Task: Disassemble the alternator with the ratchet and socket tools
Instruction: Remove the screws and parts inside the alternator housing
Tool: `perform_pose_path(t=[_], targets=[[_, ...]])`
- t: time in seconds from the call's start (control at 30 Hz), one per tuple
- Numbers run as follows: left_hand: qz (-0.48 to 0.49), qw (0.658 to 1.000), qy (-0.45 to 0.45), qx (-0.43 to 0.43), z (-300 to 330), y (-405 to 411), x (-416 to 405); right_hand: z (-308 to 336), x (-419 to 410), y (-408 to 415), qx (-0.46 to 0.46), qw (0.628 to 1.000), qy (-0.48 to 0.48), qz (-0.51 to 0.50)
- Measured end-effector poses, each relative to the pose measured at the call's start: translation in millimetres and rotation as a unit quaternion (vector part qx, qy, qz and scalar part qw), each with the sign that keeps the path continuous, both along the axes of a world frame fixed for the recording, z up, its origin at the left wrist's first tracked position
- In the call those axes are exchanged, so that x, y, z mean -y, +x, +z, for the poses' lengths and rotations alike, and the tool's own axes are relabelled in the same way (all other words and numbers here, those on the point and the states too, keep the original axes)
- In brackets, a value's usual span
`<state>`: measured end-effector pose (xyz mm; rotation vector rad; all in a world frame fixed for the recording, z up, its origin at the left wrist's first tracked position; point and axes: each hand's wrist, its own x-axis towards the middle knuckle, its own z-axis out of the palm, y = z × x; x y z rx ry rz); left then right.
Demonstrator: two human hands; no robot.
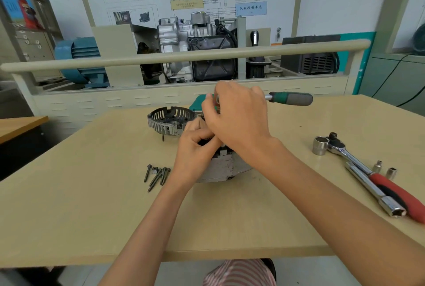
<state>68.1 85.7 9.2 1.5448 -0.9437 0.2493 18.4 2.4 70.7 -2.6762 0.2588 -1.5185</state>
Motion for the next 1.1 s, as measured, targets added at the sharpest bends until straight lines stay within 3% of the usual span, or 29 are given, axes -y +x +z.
perform_pose_path(t=[0.2,0.33,0.43,0.5,0.57,0.67,0.77,0.87,1.0,1.1], targets=[[-0.042,0.998,0.039,-0.032,4.9,2.6,-7.2,4.3,14.3,-0.2,-0.013,0.957,0.089,0.274],[-0.044,0.998,0.047,-0.023,7.6,-0.7,-7.6,7.3,21.5,-0.9,-0.037,0.933,0.139,0.329],[-0.04,0.998,0.036,-0.022,8.0,-1.6,-6.9,9.8,14.1,-3.2,-0.043,0.971,0.03,0.232],[-0.03,0.999,0.02,-0.019,5.6,-0.2,-5.2,9.5,3.7,-3.3,-0.062,0.994,-0.074,0.048],[-0.011,1.0,0.014,-0.014,3.3,-0.1,-2.4,7.8,-4.9,-2.0,-0.078,0.985,-0.116,-0.099],[-0.004,1.0,0.003,-0.023,2.3,-0.1,0.2,9.7,-10.5,-1.6,-0.097,0.979,-0.124,-0.129],[-0.007,0.999,0.012,-0.047,4.5,-2.0,-2.2,8.5,-6.4,-2.2,-0.069,0.988,-0.124,-0.063],[-0.026,0.998,0.036,-0.036,7.6,-5.1,-5.8,6.3,-1.3,-5.9,-0.014,0.996,-0.034,0.085],[-0.046,0.997,0.06,-0.017,8.4,-4.8,-7.3,8.6,6.8,-1.3,0.002,0.96,0.082,0.268],[-0.029,0.998,0.05,0.012,6.2,-2.6,-6.3,7.9,7.9,-2.1,0.012,0.944,0.097,0.314]])
